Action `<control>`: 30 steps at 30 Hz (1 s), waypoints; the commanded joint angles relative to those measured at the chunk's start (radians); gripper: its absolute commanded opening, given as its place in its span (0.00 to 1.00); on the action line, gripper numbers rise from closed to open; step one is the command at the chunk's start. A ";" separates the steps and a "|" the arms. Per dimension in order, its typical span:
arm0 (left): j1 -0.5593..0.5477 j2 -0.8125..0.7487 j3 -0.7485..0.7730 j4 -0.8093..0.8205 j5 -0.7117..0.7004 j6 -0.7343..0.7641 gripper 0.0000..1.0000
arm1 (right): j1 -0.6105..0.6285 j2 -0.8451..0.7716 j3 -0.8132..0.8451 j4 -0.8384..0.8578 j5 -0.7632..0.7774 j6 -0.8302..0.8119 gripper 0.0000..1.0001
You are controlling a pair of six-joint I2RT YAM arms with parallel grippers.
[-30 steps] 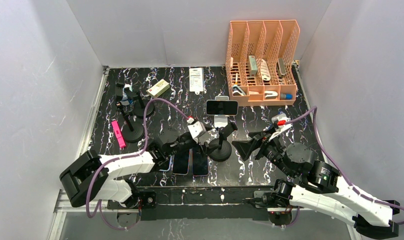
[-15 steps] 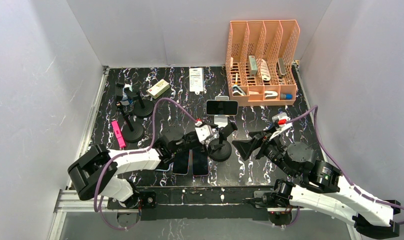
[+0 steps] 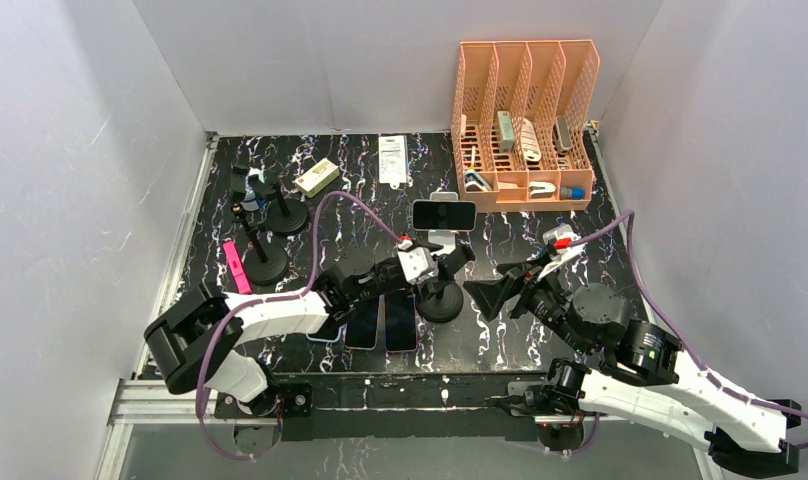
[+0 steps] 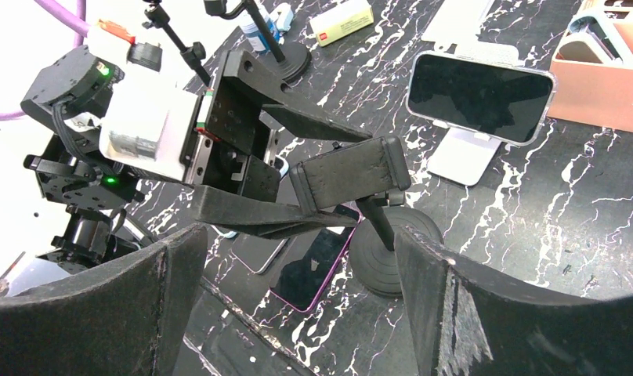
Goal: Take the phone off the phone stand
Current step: Pick up the phone stand at the center of the board.
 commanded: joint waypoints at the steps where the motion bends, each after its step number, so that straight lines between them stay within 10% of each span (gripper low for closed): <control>1: -0.006 0.015 0.028 0.019 0.021 0.023 0.63 | 0.001 0.010 0.042 0.032 -0.006 -0.005 0.95; 30: -0.016 -0.048 0.042 0.019 0.039 -0.038 0.00 | 0.001 0.015 0.044 0.033 -0.007 -0.004 0.95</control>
